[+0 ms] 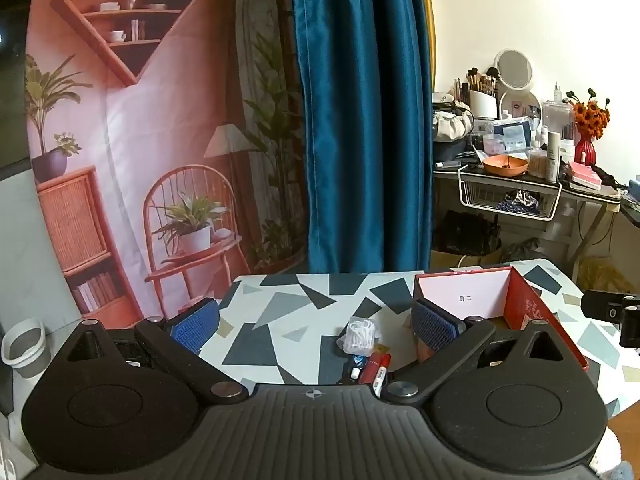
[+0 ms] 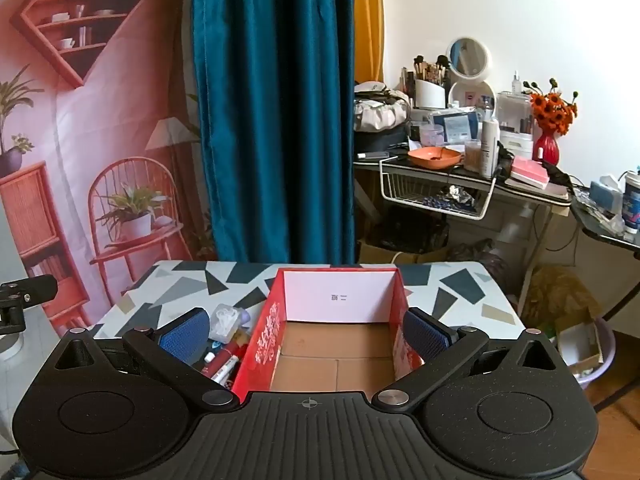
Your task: Organize rigid objects
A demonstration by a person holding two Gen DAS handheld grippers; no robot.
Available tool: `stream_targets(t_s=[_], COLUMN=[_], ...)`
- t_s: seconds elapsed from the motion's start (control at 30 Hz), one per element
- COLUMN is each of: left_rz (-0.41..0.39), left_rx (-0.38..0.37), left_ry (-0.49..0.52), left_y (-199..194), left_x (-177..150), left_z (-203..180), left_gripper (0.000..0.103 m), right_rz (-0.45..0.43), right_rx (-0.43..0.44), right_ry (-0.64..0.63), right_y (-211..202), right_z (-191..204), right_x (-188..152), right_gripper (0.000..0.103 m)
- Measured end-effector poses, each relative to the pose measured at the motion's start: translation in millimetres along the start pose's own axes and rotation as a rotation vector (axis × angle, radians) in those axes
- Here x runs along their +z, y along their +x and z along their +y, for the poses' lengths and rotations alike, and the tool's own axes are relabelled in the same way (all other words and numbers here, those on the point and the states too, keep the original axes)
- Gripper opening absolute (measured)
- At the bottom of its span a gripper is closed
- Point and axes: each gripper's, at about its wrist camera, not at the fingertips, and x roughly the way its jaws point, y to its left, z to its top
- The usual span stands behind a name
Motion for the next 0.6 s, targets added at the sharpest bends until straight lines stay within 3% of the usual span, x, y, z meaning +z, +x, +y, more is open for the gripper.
stream_targets(t_s=[0.6], left_rz=[0.003], left_rx=[-0.004], left_ry=[0.001], left_y=[1.3], left_x=[1.3], left_z=[-1.6], left_gripper=[0.103], right_rz=[-0.02], right_rx=[-0.024], right_ry=[-0.004], right_y=[-4.5], right_z=[0.7], right_x=[-1.2], right_gripper=[0.103])
